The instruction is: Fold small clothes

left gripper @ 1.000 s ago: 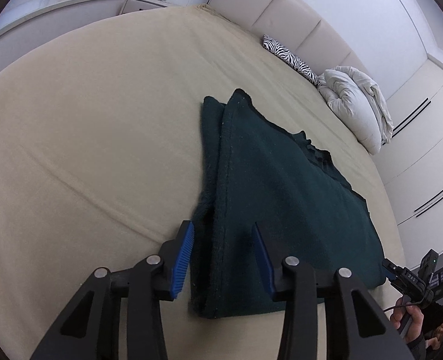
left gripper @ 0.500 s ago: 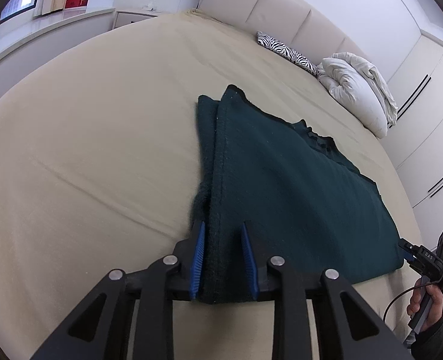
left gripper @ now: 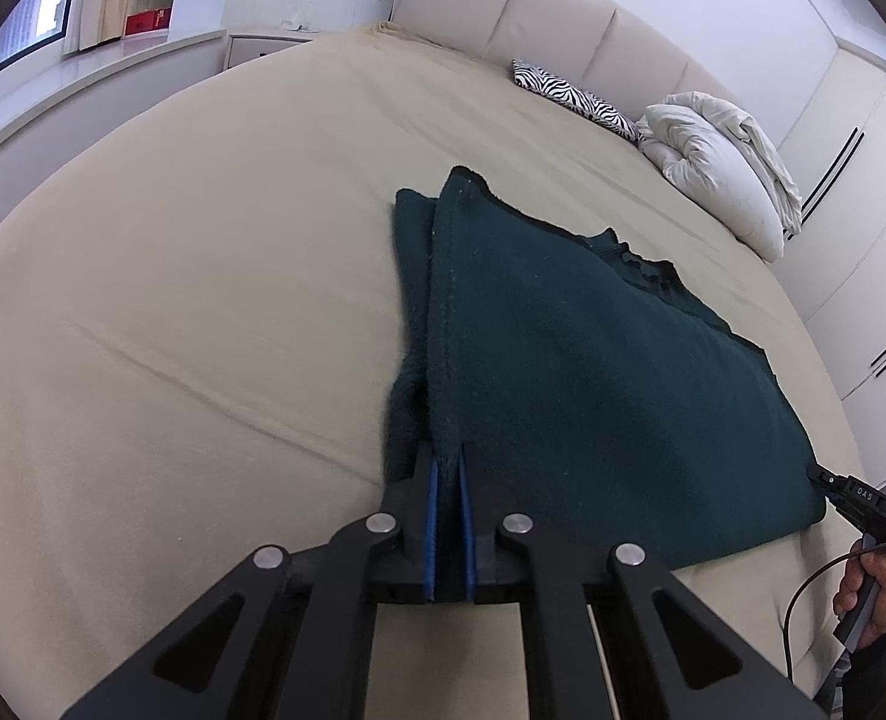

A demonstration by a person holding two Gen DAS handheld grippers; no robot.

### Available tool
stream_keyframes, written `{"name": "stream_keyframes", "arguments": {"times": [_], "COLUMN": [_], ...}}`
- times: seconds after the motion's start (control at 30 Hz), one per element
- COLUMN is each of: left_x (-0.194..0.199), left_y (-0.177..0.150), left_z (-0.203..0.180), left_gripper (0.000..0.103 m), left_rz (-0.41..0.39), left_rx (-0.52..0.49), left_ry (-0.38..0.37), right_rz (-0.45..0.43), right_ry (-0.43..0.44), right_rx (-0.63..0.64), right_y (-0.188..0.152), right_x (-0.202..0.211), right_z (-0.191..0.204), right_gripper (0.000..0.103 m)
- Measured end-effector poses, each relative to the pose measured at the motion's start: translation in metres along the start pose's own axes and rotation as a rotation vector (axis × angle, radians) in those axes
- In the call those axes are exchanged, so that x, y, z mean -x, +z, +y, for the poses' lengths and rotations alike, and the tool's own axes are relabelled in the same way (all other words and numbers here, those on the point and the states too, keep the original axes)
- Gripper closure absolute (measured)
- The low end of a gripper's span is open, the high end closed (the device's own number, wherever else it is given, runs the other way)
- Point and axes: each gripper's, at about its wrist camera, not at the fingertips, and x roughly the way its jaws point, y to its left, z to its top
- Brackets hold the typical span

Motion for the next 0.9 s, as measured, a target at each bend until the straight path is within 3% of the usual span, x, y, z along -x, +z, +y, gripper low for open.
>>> {"name": "stream_keyframes", "arguments": {"times": [0.17,0.9], "left_x": [0.007,0.006], "left_y": [-0.003,-0.023], "left_z": [-0.004,0.011], "left_gripper": [0.095,0.095], "left_rz": [-0.02,-0.004], "left_rx": [-0.011,0.024], "left_ry": [0.014,0.017], "right_rz": [-0.002,0.013], "right_ry": [-0.002,0.01], "right_rx": [0.013,-0.023], "right_y": [-0.002,-0.009], "right_x": [0.004,0.001], "right_z": [-0.002,-0.007], "right_gripper": [0.097,0.098]}}
